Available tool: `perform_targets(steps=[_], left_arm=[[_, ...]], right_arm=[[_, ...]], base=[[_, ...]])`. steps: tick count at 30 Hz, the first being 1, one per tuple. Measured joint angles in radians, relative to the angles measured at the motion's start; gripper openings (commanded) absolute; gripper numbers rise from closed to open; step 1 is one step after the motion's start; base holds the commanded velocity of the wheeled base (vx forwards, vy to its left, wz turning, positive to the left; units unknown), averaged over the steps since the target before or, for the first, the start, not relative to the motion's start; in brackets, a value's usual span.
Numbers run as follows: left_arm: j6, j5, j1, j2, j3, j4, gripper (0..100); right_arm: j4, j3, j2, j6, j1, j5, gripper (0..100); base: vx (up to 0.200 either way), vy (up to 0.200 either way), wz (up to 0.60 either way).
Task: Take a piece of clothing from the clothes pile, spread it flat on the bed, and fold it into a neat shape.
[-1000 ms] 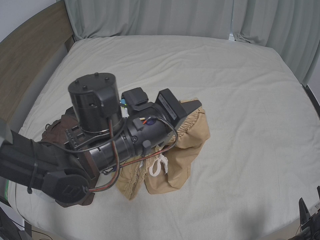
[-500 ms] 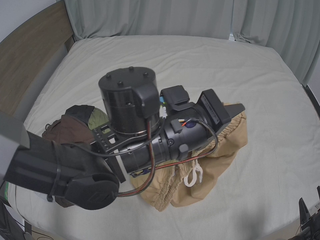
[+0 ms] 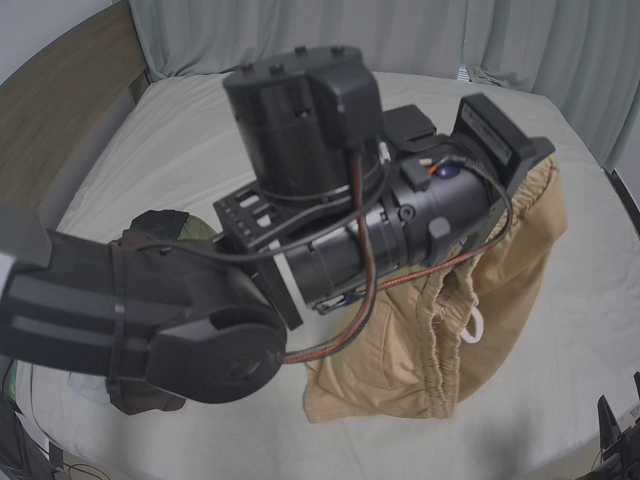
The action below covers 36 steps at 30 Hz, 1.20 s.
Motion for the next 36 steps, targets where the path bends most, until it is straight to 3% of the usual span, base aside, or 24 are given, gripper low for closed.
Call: perform_targets(steps=[8, 16, 29, 36], left_arm=[[-0.086, 0.021, 0.006, -0.031, -0.077, 0.026, 0], [-0.079, 0.02, 0.079, -0.059, 0.104, -0.049, 0], [0.118, -0.076, 0.241, -0.059, 0.623, -0.542, 0], [0.268, -0.138, 0.307, -0.046, 0.775, -0.639, 0]], right_arm=[[0.0, 0.0, 0.0, 0.0, 0.0, 0.0, 100], [0.0, 0.0, 0.0, 0.001, 0.0, 0.0, 100], [0.0, 0.0, 0.0, 0.001, 0.0, 0.0, 100], [0.0, 0.0, 0.0, 0.0, 0.0, 0.001, 100]], base=[[0.0, 0.0, 0.0], [0.0, 0.0, 0.0], [0.0, 0.0, 0.0], [0.0, 0.0, 0.0]])
